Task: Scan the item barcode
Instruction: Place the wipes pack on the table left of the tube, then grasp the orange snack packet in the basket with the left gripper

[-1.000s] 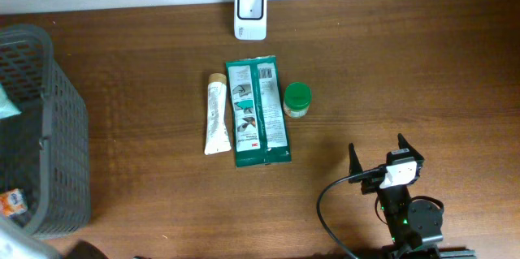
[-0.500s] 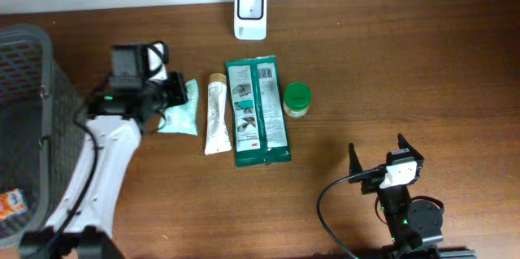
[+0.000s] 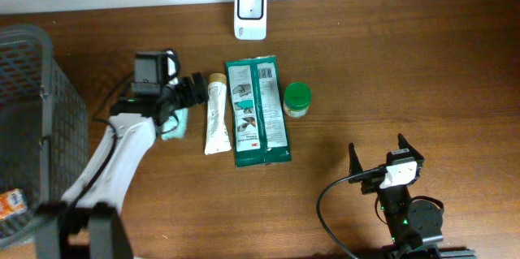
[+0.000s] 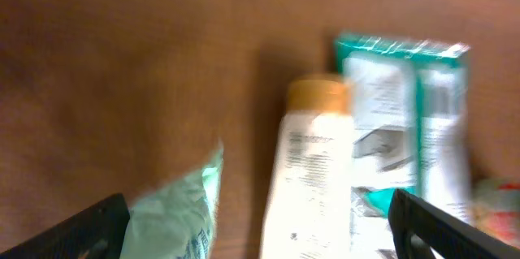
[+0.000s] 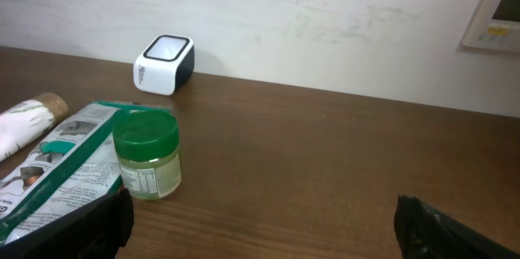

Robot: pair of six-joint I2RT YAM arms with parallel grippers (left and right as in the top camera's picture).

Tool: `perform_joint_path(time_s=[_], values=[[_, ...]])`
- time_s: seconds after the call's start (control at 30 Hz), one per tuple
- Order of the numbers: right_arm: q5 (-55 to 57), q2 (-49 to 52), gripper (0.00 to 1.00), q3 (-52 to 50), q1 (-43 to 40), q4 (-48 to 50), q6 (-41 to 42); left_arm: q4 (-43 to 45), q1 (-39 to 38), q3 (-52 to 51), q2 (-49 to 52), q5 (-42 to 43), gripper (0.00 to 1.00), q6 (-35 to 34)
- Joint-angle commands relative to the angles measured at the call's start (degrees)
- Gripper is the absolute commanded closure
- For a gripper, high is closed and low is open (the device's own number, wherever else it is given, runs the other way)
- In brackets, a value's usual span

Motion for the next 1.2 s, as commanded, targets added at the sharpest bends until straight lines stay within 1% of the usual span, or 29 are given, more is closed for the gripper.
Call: perform_joint_path(time_s=[0.0, 0.03, 0.07, 0.13, 0.23, 0.3, 0.37, 0.4, 0.43, 0.47, 0.5, 0.53, 0.57, 0.6, 0.63, 0.67, 0.7, 0.73, 0.8, 0.83, 0.87, 0.9, 0.97, 1.0, 1.07, 1.17], values=[[-0.3, -0.4, 0.02, -0.3, 0.3, -0.3, 0.5, -2.8, 2.4, 7.4, -12.4, -0.5, 0.01, 6.6], [-0.3, -0.4, 0.02, -0.3, 0.3, -0.3, 0.5, -4.3, 2.5, 8.5, -15.8, -0.6, 0.01, 9.6], [-0.3, -0.4, 0.02, -0.3, 0.3, -0.3, 0.5, -5.4, 2.5, 8.8, -17.7, -0.6, 0.01, 10.2], [-0.3, -0.4, 0.02, -0.3, 0.3, -0.3, 0.5, -7.2, 2.5, 8.8, -20.7, -0.5, 0.01, 10.2], [-0.3, -0.4, 0.02, -0.3, 0.3, -0.3, 0.5, -7.6, 2.7, 9.4, -21.4, -0.6, 0.01, 10.2], [-0.3, -0.4, 0.02, -0.3, 0.3, -0.3, 0.5, -8.1, 5.8, 12.1, -22.3, -0.9, 0.01, 10.2], [-0.3, -0.4, 0.02, -0.3, 0.3, -0.3, 0.5, -12.2, 12.0, 17.2, -23.2, -2.1, 0.01, 10.2], [-0.3, -0.4, 0.02, -0.3, 0.3, -0.3, 0.5, -14.8, 14.9, 19.6, -23.5, -4.4, 0.01, 10.2], [-0.3, -0.4, 0.02, -0.3, 0.3, -0.3, 0.5, -18.2, 19.1, 22.5, -23.9, -8.9, 0.01, 10.2], [-0.3, -0.4, 0.02, -0.3, 0.3, -0.3, 0.5, -21.0, 24.4, 24.6, -24.3, -16.5, 0.01, 9.2], [-0.3, -0.4, 0.02, -0.3, 0.3, -0.3, 0.5, -22.6, 28.6, 24.7, -24.6, -23.5, 0.01, 4.7], [-0.3, -0.4, 0.02, -0.3, 0.3, -0.3, 0.5, -24.0, 32.2, 24.7, -24.3, -27.6, 0.01, -0.4], [-0.3, -0.4, 0.02, -0.3, 0.3, -0.3, 0.5, -25.0, 37.1, 24.3, -22.6, -28.6, 0.0, -3.8], [-0.3, -0.4, 0.02, -0.3, 0.3, -0.3, 0.5, -25.4, 40.1, 23.7, -20.5, -28.7, 0.04, -4.6], [-0.3, -0.4, 0.01, -0.3, 0.3, -0.3, 0.5, -26.2, 42.3, 23.5, -17.7, -28.7, 0.11, -4.5], [-0.3, -0.4, 0.02, -0.3, 0.3, -0.3, 0.5, -27.2, 43.8, 23.5, -15.4, -28.7, 0.21, -4.5], [-0.3, -0.4, 0.01, -0.3, 0.3, -0.3, 0.5, -29.1, 46.1, 23.5, -11.3, -28.6, 0.39, -4.5], [-0.3, -0.4, 0.02, -0.3, 0.3, -0.3, 0.5, -30.6, 47.6, 23.5, -8.4, -28.5, 0.41, -4.5], [-0.3, -0.4, 0.02, -0.3, 0.3, -0.3, 0.5, -33.7, 49.7, 23.2, -2.3, -28.7, 0.41, -4.5], [-0.3, -0.4, 0.02, -0.3, 0.3, -0.3, 0.5, -34.5, 50.4, 22.7, -0.3, -29.7, 0.38, -5.0], [-0.3, -0.4, 0.02, -0.3, 0.3, -0.3, 0.5, -35.3, 51.7, 21.0, 2.3, -33.0, 0.34, -8.0], [-0.3, -0.4, 0.02, -0.3, 0.3, -0.3, 0.5, -35.0, 52.7, 18.9, 3.9, -34.3, 0.32, -9.0], [-0.3, -0.4, 0.02, -0.3, 0.3, -0.3, 0.5, -31.5, 54.8, 13.7, 6.8, -34.3, 0.3, -9.2], [-0.3, -0.4, 0.02, -0.3, 0.3, -0.3, 0.5, -27.4, 55.4, 10.1, 7.8, -34.3, 0.29, -8.5], [-0.3, -0.4, 0.02, -0.3, 0.3, -0.3, 0.5, -20.5, 55.3, 6.2, 8.6, -34.2, 0.3, -4.4], [-0.3, -0.4, 0.02, -0.3, 0.3, -0.3, 0.5, -17.9, 55.3, 5.7, 9.2, -34.1, 0.3, -4.2]])
